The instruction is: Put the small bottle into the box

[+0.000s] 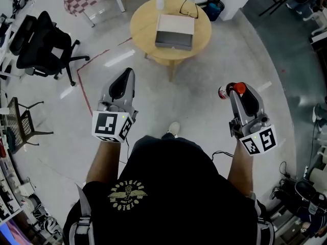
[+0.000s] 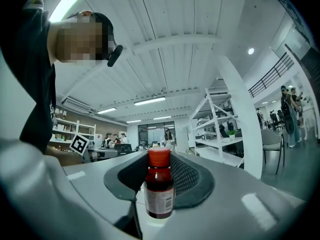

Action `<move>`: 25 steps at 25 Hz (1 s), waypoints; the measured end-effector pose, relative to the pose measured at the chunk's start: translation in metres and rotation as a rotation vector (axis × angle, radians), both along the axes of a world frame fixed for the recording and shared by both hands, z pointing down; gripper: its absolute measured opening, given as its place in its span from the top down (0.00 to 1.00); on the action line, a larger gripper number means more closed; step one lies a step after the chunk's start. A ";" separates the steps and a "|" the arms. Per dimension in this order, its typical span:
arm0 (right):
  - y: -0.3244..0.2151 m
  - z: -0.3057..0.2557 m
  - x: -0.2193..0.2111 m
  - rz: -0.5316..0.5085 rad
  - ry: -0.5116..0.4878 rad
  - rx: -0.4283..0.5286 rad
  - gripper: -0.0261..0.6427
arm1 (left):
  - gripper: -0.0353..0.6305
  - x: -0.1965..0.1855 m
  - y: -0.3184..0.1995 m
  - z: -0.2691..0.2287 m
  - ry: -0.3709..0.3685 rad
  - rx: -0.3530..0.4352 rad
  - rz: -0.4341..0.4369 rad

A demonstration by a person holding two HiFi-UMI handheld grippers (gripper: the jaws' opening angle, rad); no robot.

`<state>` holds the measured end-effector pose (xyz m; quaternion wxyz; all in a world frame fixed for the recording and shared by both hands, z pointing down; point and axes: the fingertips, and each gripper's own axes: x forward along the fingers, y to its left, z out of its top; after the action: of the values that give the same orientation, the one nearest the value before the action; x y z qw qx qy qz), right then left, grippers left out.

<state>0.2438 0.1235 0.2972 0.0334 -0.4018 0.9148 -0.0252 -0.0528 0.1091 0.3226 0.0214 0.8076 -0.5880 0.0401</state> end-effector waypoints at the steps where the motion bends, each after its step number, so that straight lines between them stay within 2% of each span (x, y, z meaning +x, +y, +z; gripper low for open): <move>1: -0.004 -0.001 0.002 -0.010 -0.002 0.004 0.74 | 0.95 0.001 -0.001 -0.001 -0.003 0.003 -0.012; 6: -0.023 -0.004 0.010 -0.048 -0.030 0.018 0.74 | 0.95 -0.003 0.000 -0.008 -0.020 0.003 -0.074; 12: -0.027 -0.009 0.016 -0.075 -0.046 0.027 0.74 | 0.95 -0.004 0.006 -0.016 -0.038 0.010 -0.109; 25: -0.034 0.004 0.021 -0.032 -0.042 -0.001 0.74 | 0.95 0.008 -0.017 -0.006 -0.045 -0.011 -0.040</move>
<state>0.2648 0.0894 0.3012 0.0522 -0.3864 0.9202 -0.0345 -0.0443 0.0922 0.3166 0.0132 0.7945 -0.6040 0.0610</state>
